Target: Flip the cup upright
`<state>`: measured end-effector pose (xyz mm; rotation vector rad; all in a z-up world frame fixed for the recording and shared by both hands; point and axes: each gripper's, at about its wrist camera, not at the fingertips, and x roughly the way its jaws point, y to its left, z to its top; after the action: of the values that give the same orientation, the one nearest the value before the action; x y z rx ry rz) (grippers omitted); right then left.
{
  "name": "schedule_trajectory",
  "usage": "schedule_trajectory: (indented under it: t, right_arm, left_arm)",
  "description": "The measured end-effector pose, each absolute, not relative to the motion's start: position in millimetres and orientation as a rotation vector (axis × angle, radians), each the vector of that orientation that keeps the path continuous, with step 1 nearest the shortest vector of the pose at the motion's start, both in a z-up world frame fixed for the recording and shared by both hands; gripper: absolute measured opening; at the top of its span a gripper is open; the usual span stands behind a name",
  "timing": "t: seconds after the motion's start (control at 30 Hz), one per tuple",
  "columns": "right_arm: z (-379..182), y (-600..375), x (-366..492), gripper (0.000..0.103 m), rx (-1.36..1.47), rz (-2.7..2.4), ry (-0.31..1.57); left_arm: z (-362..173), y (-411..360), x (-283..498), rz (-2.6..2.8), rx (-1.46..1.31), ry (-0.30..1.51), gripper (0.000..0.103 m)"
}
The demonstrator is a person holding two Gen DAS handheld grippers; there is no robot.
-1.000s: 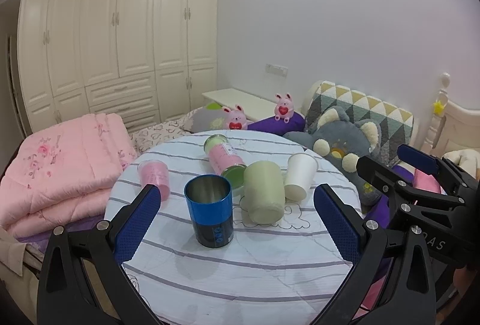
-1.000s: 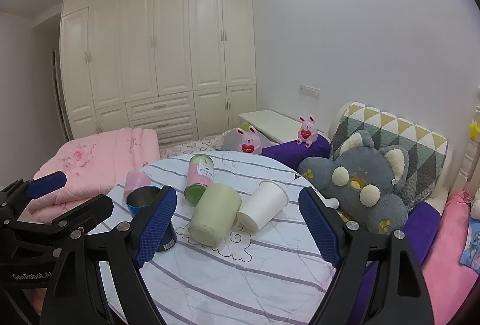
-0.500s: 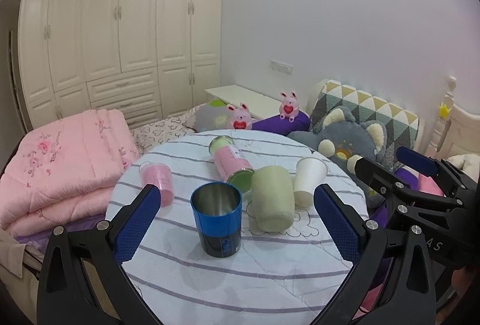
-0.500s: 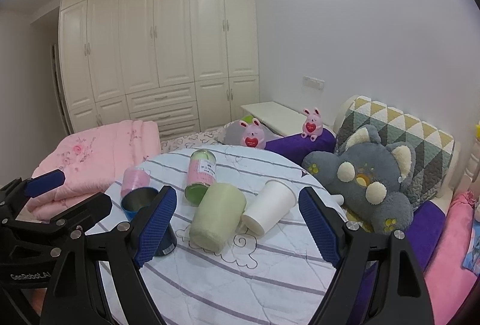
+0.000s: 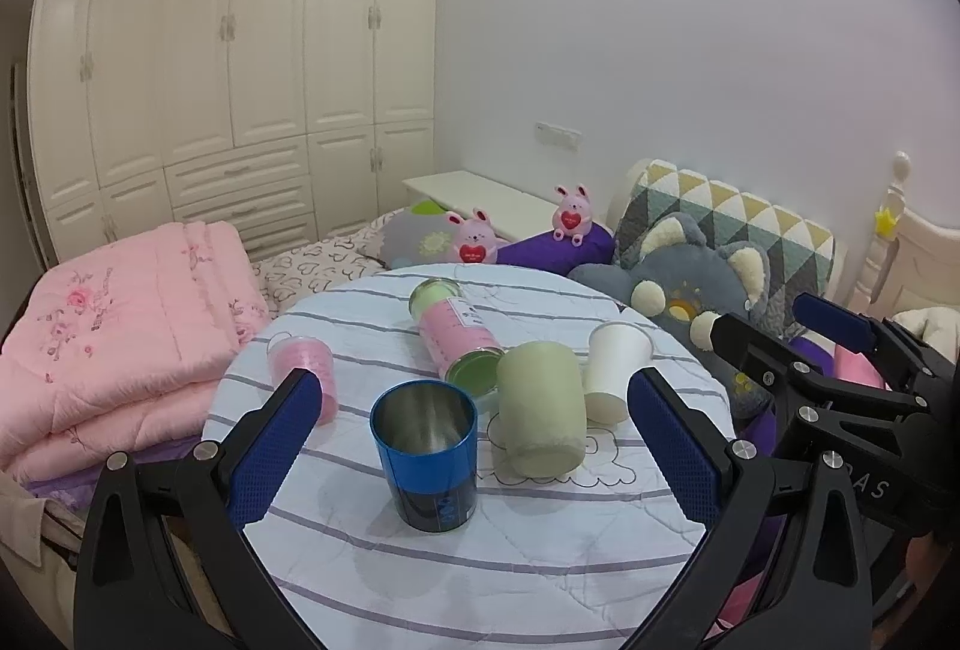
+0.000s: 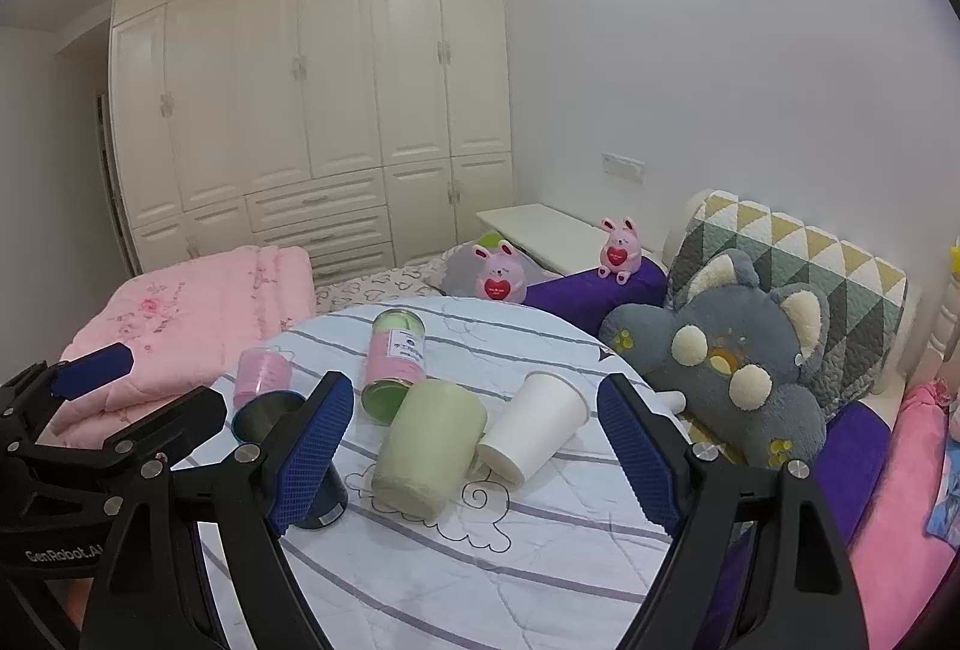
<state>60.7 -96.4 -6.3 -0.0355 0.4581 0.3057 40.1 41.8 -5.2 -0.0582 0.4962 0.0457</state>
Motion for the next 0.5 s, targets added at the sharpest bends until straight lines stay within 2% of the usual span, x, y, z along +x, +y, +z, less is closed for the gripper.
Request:
schedule_trajectory:
  t: [0.5]
  right_arm:
    - [-8.0, -96.6, 61.6, 0.085, -0.035, 0.303, 0.463]
  left_arm:
    - [-5.8, 41.4, 40.1, 0.050, -0.049, 0.484, 0.103]
